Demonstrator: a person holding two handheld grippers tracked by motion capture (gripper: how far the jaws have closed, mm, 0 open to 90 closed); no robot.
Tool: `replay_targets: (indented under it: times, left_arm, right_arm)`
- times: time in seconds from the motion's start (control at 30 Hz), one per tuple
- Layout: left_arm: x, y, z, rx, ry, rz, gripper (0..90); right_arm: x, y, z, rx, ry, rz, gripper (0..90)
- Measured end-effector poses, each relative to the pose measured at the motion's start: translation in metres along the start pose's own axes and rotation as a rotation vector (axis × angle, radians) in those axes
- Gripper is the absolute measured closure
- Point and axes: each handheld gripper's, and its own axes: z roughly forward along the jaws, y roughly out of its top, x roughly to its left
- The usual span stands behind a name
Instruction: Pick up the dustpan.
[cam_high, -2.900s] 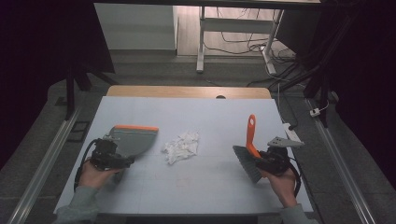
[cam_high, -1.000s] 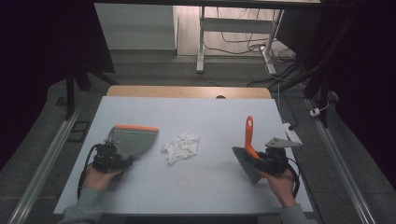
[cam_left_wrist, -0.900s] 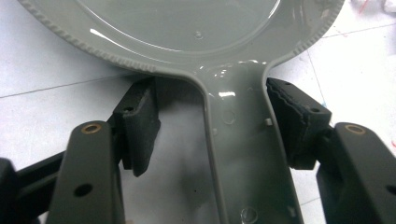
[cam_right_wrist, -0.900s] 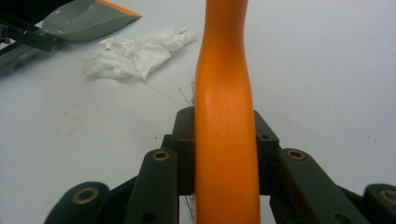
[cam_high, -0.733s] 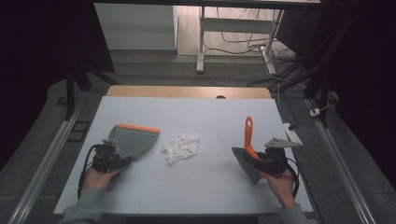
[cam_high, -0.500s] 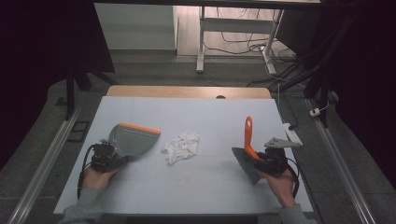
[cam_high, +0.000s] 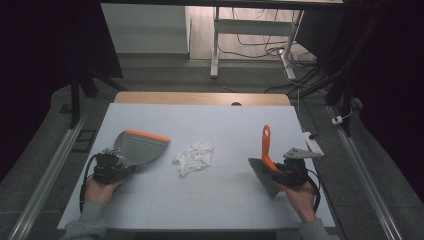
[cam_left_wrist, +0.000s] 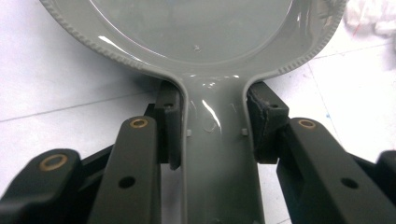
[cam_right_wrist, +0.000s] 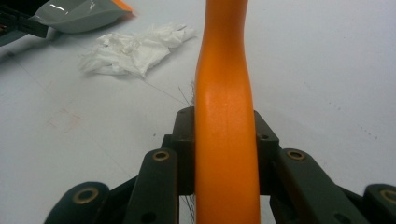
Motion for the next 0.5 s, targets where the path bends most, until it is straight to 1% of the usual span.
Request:
replay_targets:
  times: [0.07,0.17,0.23,0.3,0.43,0.5]
  left_arm:
    - [0.001,0.000,-0.002,-0.007,-0.007,0.009,62.0]
    - [0.000,0.000,-0.007,-0.038,0.011,0.035,62.1]
    - [0.000,0.002,-0.011,-0.057,-0.004,0.042,62.1]
    - [0.000,0.002,-0.014,-0.069,-0.021,0.057,62.1]
    - [0.002,0.002,-0.017,-0.074,-0.048,0.073,62.1]
    - [0.003,0.002,-0.019,-0.085,-0.062,0.084,62.1]
  right_arm:
    - [0.000,0.000,0.000,-0.001,0.000,0.001,70.1]
    - [0.000,0.001,-0.002,-0.013,0.006,0.004,70.1]
    - [0.000,0.002,-0.002,-0.016,0.003,0.006,70.1]
    - [0.000,0.002,-0.003,-0.022,0.004,0.008,70.2]
    - [0.000,0.002,-0.004,-0.029,0.006,0.007,70.2]
    - [0.000,0.003,-0.005,-0.032,0.006,0.004,70.1]
